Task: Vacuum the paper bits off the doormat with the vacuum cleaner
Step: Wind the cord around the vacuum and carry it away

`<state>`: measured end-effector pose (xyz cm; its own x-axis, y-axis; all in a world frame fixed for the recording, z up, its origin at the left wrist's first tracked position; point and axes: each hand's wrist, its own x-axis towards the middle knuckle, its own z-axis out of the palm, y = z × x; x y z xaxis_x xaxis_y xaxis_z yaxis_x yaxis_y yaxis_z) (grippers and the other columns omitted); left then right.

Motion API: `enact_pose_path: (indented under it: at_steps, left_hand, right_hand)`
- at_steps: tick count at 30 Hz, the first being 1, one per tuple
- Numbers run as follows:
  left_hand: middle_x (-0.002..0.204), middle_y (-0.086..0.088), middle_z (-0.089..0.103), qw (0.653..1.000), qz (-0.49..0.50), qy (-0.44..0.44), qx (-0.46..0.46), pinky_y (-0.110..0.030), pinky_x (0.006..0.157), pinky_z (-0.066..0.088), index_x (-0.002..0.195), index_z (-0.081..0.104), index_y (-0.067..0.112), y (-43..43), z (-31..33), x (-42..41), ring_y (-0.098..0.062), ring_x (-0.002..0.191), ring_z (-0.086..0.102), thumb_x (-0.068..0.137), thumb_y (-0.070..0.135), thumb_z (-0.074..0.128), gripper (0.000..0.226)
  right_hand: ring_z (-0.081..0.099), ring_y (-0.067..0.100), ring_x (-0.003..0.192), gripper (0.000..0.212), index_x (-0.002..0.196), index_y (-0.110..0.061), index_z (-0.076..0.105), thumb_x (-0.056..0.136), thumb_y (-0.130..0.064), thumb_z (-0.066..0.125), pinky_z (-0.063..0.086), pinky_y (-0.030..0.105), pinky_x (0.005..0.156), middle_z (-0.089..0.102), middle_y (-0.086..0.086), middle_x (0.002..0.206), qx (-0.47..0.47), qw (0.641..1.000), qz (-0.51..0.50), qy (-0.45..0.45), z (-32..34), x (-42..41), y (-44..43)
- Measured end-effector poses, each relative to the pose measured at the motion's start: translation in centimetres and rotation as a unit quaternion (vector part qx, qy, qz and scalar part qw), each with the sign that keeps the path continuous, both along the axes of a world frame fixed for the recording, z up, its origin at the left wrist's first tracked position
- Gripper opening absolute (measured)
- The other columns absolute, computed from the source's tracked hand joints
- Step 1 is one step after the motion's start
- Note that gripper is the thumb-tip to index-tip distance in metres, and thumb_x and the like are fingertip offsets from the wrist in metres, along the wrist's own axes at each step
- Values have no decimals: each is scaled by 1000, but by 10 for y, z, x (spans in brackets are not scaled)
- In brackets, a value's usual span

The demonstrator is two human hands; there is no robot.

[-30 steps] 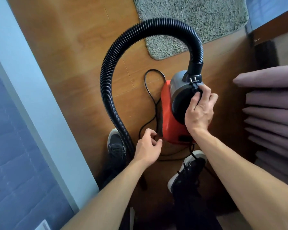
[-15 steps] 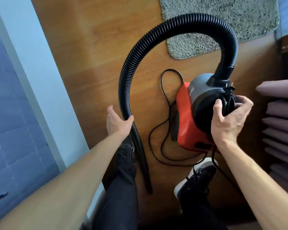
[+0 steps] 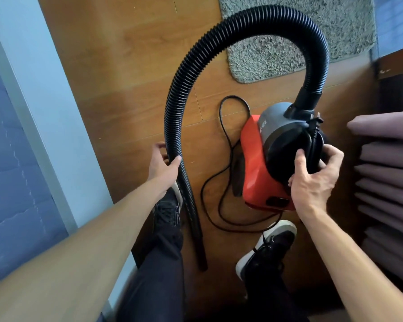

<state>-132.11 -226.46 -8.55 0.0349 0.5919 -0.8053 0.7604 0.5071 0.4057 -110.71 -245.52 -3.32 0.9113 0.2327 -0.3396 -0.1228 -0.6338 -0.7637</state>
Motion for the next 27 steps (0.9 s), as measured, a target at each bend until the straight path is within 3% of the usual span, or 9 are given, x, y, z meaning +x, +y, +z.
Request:
enact_pose_path:
  at_steps: [2,4,6,8,12,16,20,23,27]
  left_hand:
    - [111,-3,63,1000,-12,-26,10,-22,71,45,119,41,32,0,8,-1,-9,92,62,99,21,61,31]
    - [110,-4,62,998,-15,-53,18,-32,82,55,118,41,37,2,18,-2,-16,97,64,98,23,61,31]
    - [110,-5,62,997,-22,-71,25,-41,90,57,118,41,42,6,30,0,-18,99,66,98,26,62,33]
    - [111,-7,63,995,-23,-86,37,-35,86,57,120,41,42,10,45,5,-16,98,66,98,28,62,34]
    - [109,-13,63,991,-26,-114,67,-18,71,47,122,42,40,17,83,20,-17,95,66,98,29,62,33]
    - [108,-12,64,987,-33,-128,90,-19,67,48,127,42,39,28,124,37,-12,87,65,97,35,61,35]
    - [109,-9,62,983,-58,-132,116,-24,68,50,137,41,38,38,169,50,-11,85,63,98,41,59,44]
    - [114,-8,61,980,-65,-133,133,-45,87,57,135,41,43,42,203,54,-25,100,63,92,54,58,47]
    - [124,-4,63,975,-62,-144,157,-49,93,54,135,44,39,58,262,68,-26,106,62,92,51,61,49]
  right_hand:
    - [53,18,42,27,105,-37,39,94,-37,63,45,31,45,62,1,76,-3,1000,-9,-7,1,0,0]
    - [55,26,48,26,100,-44,39,92,-44,64,50,44,50,63,-4,74,-9,1000,-22,-20,6,-1,2]
    - [57,28,55,26,103,-39,40,92,-44,63,52,52,57,65,-10,70,-18,999,-27,-38,16,-1,4]
    - [60,29,59,29,108,-31,42,93,-44,63,52,53,63,65,-19,70,-19,998,-23,-54,29,1,5]
    - [61,39,60,34,110,-32,41,91,-51,61,51,59,61,65,-2,71,-14,998,-23,-51,58,8,13]
    - [61,35,61,31,114,-24,43,94,-39,62,53,51,65,62,-7,69,-5,997,-14,-77,101,16,35]
    - [58,14,56,30,115,-14,44,96,-28,62,48,32,62,59,-11,67,23,995,-16,-97,153,23,62]
    - [57,-6,59,29,117,-9,46,95,-21,60,40,12,61,56,-16,71,23,994,-25,-102,197,31,83]
    - [58,-2,65,29,118,-17,46,94,-24,59,42,25,67,60,-13,74,24,994,-22,-100,265,39,109]
